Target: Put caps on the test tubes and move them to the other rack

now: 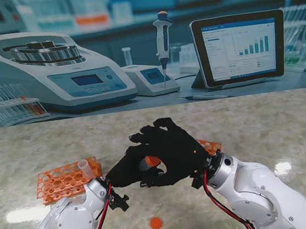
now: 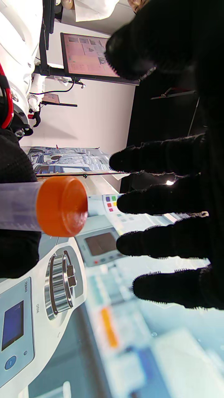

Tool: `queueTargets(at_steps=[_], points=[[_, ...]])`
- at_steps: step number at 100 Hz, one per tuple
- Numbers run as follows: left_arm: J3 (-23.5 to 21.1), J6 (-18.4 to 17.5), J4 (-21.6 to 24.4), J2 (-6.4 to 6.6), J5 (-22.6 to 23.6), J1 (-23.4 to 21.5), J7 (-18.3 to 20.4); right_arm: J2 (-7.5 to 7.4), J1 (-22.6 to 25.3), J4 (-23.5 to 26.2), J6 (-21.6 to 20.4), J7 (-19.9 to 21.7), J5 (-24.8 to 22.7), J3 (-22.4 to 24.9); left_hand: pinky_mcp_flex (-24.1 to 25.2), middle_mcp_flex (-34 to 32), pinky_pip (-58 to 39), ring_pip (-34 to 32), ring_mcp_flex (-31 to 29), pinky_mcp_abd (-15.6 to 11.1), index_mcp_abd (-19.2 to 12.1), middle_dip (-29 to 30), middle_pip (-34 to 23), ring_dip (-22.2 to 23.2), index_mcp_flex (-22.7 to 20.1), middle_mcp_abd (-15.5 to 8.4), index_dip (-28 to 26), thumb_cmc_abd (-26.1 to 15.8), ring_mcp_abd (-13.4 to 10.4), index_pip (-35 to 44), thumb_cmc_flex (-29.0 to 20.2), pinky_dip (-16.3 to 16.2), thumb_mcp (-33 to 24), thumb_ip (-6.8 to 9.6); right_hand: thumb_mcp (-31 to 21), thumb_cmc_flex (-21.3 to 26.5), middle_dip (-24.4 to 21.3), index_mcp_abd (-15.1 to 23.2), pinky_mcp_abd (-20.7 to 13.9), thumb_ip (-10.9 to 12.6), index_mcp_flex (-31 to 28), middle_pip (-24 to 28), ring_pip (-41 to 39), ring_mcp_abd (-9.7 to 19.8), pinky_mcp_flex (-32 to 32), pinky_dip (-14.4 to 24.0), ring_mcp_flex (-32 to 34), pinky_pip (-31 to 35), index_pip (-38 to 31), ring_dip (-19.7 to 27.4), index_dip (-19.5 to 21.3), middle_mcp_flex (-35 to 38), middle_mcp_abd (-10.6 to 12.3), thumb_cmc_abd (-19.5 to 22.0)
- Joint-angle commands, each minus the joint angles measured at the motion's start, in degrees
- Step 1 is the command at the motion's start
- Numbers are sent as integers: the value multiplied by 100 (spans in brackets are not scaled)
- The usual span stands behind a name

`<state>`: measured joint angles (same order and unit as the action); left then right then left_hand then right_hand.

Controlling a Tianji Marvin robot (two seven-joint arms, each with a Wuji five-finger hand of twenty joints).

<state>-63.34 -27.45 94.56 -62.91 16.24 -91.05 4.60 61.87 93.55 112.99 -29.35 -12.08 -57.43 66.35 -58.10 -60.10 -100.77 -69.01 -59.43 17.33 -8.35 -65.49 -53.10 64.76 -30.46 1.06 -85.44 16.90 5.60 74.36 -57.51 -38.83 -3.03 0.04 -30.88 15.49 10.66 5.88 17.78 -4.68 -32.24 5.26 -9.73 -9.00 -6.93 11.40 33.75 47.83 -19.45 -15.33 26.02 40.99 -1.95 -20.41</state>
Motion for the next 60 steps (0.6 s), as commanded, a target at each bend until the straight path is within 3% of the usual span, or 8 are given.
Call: queueTargets(at_steps=[1, 60], points=[[-1, -4, 2, -8, -5, -3, 18, 17, 88, 88, -21, -30, -23, 24, -244, -23, -480, -215, -38, -360, -244, 17, 29, 88, -152, -210, -197, -437, -67, 102, -143, 22, -48, 15, 7, -210, -27, -109, 112, 97, 112, -49, 216, -54, 109, -104, -189, -110, 105, 39, -55, -105, -84, 230], [13, 8, -7, -9, -6, 9, 19, 31, 496, 373, -215, -281, -192, 513, -244, -27, -480, -215, -38, -360, -244, 18, 29, 88, -156, -212, -198, -437, -67, 103, -144, 22, -48, 16, 6, -183, -5, -122, 115, 88, 87, -31, 200, -40, 65, -92, -132, -93, 97, 28, -59, -57, -83, 219]])
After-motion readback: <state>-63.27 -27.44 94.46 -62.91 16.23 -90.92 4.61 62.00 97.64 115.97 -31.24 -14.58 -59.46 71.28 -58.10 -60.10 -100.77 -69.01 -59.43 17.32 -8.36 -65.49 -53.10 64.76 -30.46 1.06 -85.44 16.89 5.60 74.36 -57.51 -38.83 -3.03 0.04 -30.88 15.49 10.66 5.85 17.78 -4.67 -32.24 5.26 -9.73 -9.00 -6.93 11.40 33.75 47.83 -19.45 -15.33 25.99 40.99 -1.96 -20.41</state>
